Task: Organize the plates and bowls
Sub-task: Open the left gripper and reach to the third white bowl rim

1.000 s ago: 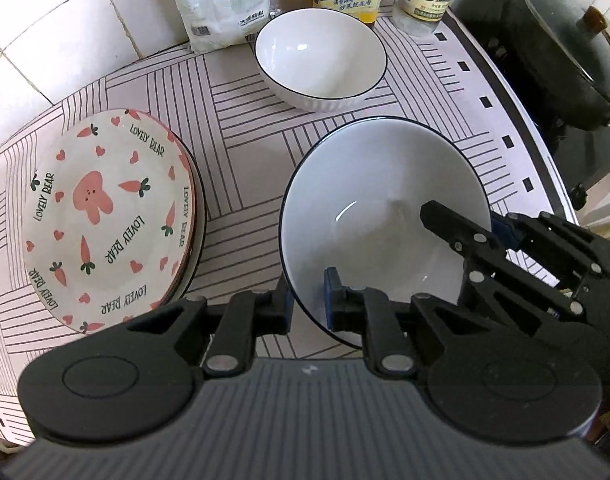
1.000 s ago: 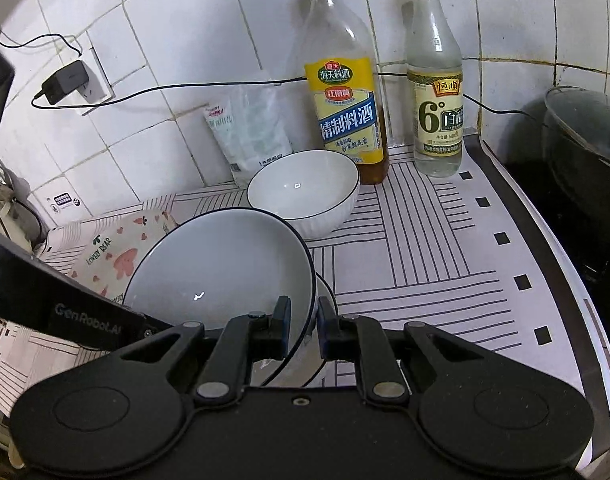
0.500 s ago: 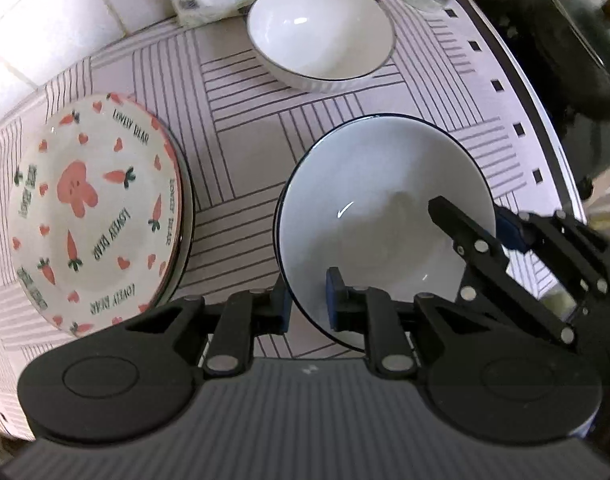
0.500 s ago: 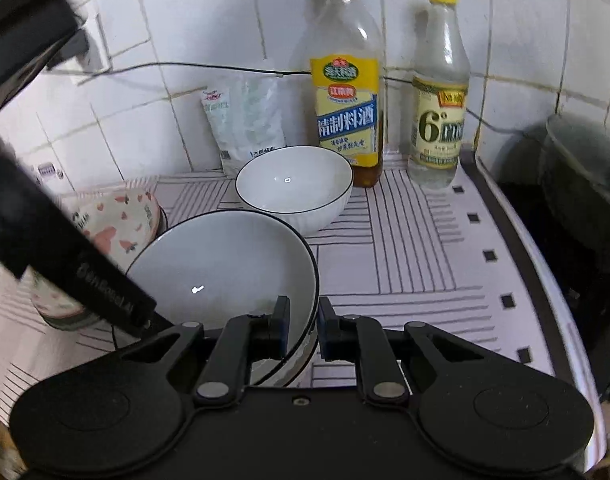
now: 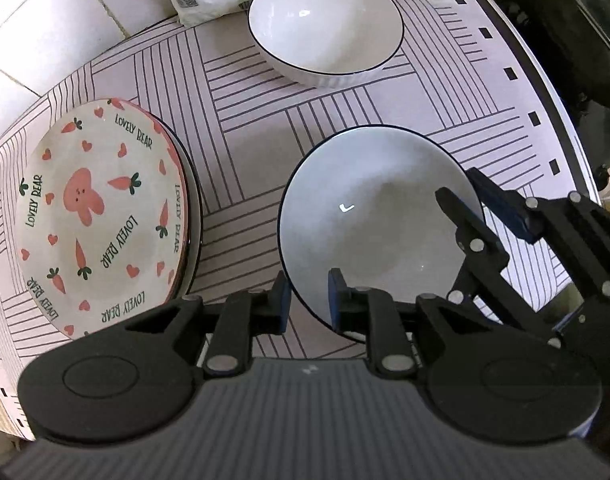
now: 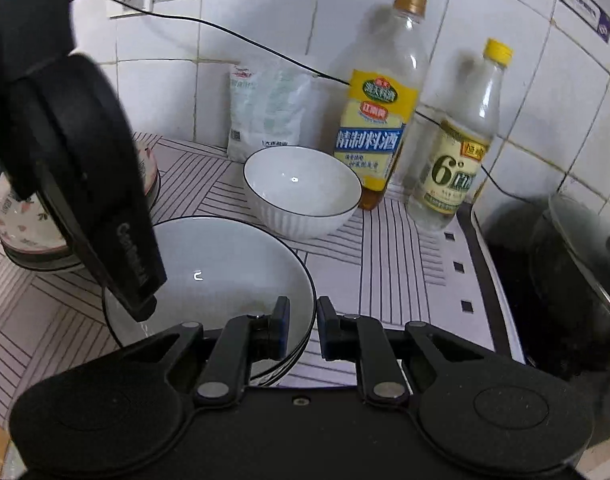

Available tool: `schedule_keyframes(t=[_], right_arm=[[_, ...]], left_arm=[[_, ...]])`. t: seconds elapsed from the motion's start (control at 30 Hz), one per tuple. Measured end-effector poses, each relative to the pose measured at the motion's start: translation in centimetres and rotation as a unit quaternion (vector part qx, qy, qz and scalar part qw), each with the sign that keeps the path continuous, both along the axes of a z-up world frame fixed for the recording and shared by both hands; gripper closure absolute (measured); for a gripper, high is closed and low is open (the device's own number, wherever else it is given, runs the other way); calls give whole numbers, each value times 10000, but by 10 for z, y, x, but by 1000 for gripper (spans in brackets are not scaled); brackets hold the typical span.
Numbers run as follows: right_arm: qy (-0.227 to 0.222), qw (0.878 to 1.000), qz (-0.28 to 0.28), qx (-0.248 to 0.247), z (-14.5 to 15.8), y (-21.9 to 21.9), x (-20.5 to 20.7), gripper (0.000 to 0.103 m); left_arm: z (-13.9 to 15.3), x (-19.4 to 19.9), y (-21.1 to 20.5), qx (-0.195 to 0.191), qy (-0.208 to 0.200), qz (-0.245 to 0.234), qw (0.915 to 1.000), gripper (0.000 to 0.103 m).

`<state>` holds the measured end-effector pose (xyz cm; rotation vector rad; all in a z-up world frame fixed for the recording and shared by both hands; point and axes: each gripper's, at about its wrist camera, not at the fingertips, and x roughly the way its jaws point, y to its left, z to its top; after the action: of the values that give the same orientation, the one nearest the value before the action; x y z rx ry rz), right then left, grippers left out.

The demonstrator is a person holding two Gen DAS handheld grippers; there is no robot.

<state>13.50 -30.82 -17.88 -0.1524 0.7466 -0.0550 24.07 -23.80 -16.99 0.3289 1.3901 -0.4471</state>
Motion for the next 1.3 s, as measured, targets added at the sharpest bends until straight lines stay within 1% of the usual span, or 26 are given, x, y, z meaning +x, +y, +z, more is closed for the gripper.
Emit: schedule_keyframes(t=[0.13,0.2,0.27,0.33,0.37,0.4,0.43,0.47,0.53,0.6,0.63,0.73,0.87,0.9,0.93,1.0,1.03,1.1,1.17,1.23,1.3], right_arm=[[93,9996,28,268,1,-10,3,83],[84,9991,99,395,6,-14,0,82],[5,9982,196,570,15,-21,-4,77],[-97,9964,279,793,25,-30,-7,66],[-158,9955,301,884,30,-35,-9,63],[-233,9943,294,994,35,-40,-10,59],[-296,9931,259,1104,40,-46,-11,57],[-361,9915,208,1229,44,-52,-10,56],[-424,9886,170,1437,47,-63,-7,53],[-358,9838,398,1713,47,-73,-1,52],[-354,9819,560,1772,46,-75,1,51],[-449,9807,711,1764,40,-78,12,50],[-301,9823,515,1776,25,-88,39,50],[-217,9820,416,1829,20,-90,46,50],[-105,9814,298,1895,15,-92,54,50],[27,9771,95,2127,4,-97,69,50],[46,9742,28,2254,-1,-99,73,50],[85,9668,-109,2551,-8,-105,85,50],[132,9597,-185,2801,-15,-108,95,50],[153,9561,-310,2909,-19,-107,104,50],[162,9538,-372,2977,-22,-107,112,50]], left_arm=[[3,2,1,-82,64,-130,9999,86],[11,2,4,-140,-6,-219,9997,81],[20,4,6,-191,-59,-256,9995,80],[33,7,9,-316,-167,-280,9990,75],[38,8,10,-394,-246,-287,9985,73],[45,10,11,-487,-341,-290,9978,71],[51,12,13,-587,-460,-286,9968,71],[56,14,14,-670,-638,-266,9954,71],[65,16,13,-696,-1096,-310,9910,73],[70,17,13,-814,-1540,-322,9842,71],[71,20,12,-876,-1656,-297,9818,71],[65,35,10,-1097,-1653,-255,9798,71],[47,60,6,-1192,-1728,-104,9777,69],[41,66,4,-1194,-1743,-61,9774,67],[35,72,2,-1117,-1759,-42,9780,67],[24,79,1,-989,-1894,-45,9769,67],[19,83,0,-981,-1893,-32,9770,67],[10,90,1,-1095,-1809,20,9774,67],[3,96,1,-1114,-1764,116,9779,67],[-3,98,-1,-1189,-1752,93,9773,67],[-10,101,-2,-1200,-1791,175,9763,67]])
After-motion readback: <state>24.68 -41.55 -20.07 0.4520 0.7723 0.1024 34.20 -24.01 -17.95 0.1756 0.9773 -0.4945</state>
